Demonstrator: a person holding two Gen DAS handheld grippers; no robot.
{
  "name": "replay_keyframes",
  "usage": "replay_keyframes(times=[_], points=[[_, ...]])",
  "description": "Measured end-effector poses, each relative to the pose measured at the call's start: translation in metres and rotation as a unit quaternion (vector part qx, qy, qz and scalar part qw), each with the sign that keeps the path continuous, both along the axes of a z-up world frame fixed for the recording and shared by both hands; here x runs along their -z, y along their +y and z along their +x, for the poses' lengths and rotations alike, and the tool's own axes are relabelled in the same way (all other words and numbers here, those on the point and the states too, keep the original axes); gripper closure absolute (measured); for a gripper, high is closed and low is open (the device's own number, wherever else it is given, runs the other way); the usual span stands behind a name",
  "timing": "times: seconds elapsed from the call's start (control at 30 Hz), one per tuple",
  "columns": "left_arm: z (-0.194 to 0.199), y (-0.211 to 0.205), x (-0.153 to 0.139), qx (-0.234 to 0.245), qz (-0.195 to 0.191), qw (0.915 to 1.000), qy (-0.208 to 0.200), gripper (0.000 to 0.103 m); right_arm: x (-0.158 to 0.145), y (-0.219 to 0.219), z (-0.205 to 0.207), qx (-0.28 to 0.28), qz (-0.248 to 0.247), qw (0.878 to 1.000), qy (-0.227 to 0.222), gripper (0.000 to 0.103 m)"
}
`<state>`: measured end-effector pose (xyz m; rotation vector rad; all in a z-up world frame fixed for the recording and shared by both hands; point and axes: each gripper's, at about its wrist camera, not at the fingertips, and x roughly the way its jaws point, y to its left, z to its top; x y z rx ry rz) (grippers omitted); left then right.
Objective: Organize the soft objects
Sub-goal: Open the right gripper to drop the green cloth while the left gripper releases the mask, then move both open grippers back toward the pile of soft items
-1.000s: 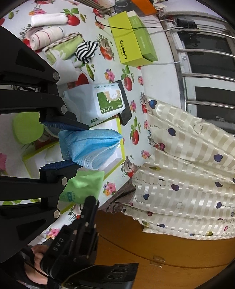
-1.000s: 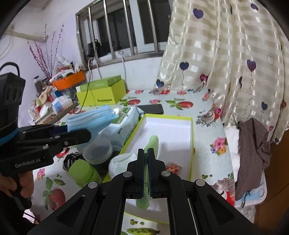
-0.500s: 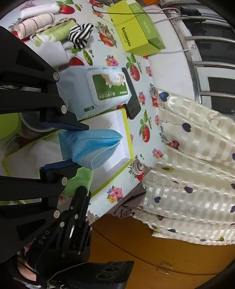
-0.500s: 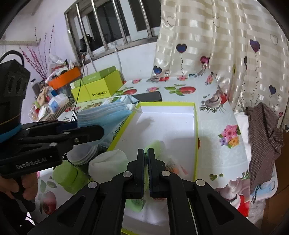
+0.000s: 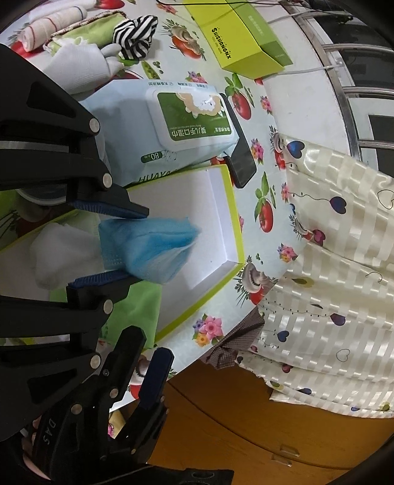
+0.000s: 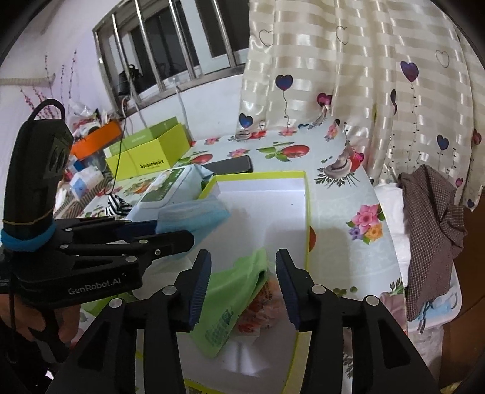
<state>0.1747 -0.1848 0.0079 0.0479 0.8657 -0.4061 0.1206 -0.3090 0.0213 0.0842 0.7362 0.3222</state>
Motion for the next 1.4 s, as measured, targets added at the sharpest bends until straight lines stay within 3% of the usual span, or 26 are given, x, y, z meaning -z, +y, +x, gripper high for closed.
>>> replay_keyframes(times=[0.33, 0.77, 1.4], points=[[-0.015, 0.006, -0.011, 0.009, -0.016, 0.9998, -0.011, 0.060, -0.004, 0.000, -0.010, 0.006, -0.004, 1.000, -0.003, 0.056], [-0.064, 0.031, -0.037, -0.004, -0.030, 0.9983, -0.051, 0.060, -0.024, 0.021, -0.044, -0.010, -0.014, 1.000, -0.023, 0.039], [-0.115, 0.096, -0.045, -0.058, -0.047, 0.9942, -0.078, 0.060, -0.038, 0.080, -0.080, -0.075, -0.043, 0.995, -0.043, 0.038]])
